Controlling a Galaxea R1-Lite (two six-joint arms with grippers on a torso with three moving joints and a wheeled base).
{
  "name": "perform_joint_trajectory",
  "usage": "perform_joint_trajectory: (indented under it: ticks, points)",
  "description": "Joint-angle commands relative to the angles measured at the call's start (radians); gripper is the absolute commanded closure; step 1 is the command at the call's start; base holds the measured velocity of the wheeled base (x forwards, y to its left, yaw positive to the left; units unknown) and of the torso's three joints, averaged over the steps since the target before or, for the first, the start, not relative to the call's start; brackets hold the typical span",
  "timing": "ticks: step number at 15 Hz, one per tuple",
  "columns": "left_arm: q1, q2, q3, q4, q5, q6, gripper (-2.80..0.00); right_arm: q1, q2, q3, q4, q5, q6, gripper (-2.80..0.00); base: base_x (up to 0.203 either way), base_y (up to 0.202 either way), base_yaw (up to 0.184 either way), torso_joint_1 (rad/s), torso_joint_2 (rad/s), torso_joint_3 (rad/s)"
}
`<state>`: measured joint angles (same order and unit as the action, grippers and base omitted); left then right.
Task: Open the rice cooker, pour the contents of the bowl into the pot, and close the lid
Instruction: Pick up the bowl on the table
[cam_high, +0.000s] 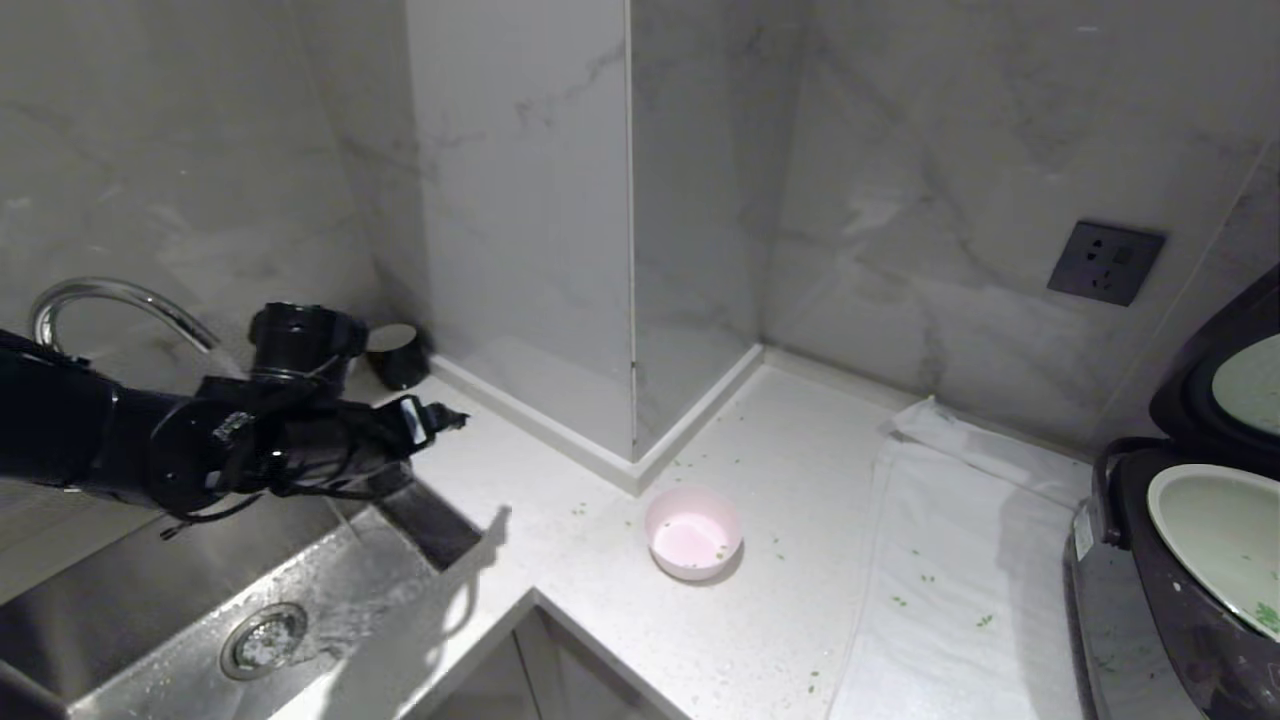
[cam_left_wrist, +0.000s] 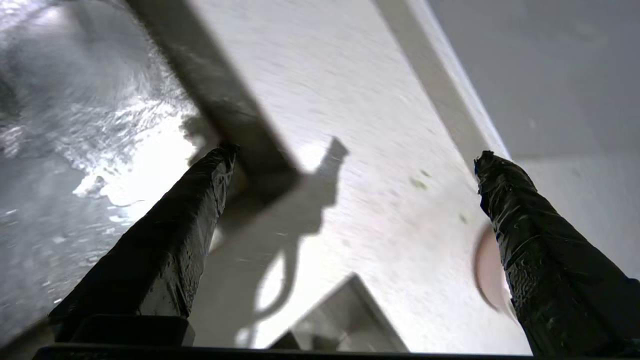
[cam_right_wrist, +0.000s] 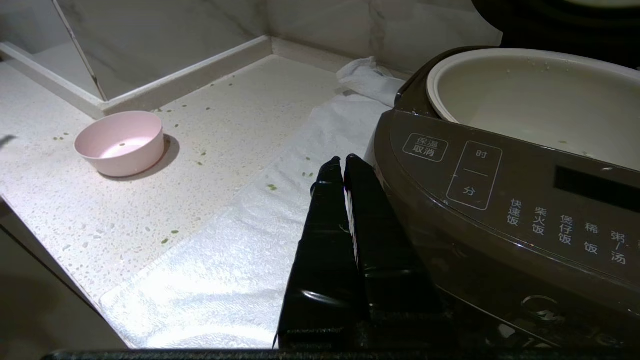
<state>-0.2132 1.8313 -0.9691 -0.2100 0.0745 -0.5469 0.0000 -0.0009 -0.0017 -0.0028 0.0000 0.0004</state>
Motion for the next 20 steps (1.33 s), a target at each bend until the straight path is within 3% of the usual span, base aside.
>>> perform_joint_trajectory:
  ticks: [1, 7, 13, 20]
  points:
    - [-0.107, 0.114, -0.086, 0.000, 0.003, -0.004, -2.80, 0.000, 0.001, 0.000, 0.000, 0.000, 0.000, 0.00, 0.000, 0.000, 0.000, 0.000, 0.00, 0.000]
    - [-0.265, 0.305, -0.336, 0.071, 0.004, -0.008, -2.80, 0.002, 0.001, 0.000, 0.000, 0.000, 0.000, 0.00, 0.000, 0.000, 0.000, 0.000, 0.00, 0.000]
    - [-0.388, 0.426, -0.423, 0.111, 0.005, 0.011, -2.80, 0.000, 0.001, 0.000, 0.000, 0.000, 0.000, 0.00, 0.000, 0.000, 0.000, 0.000, 0.00, 0.000]
    - [-0.439, 0.514, -0.466, 0.230, 0.005, 0.061, -2.80, 0.001, 0.001, 0.000, 0.000, 0.000, 0.000, 0.00, 0.000, 0.000, 0.000, 0.000, 0.00, 0.000]
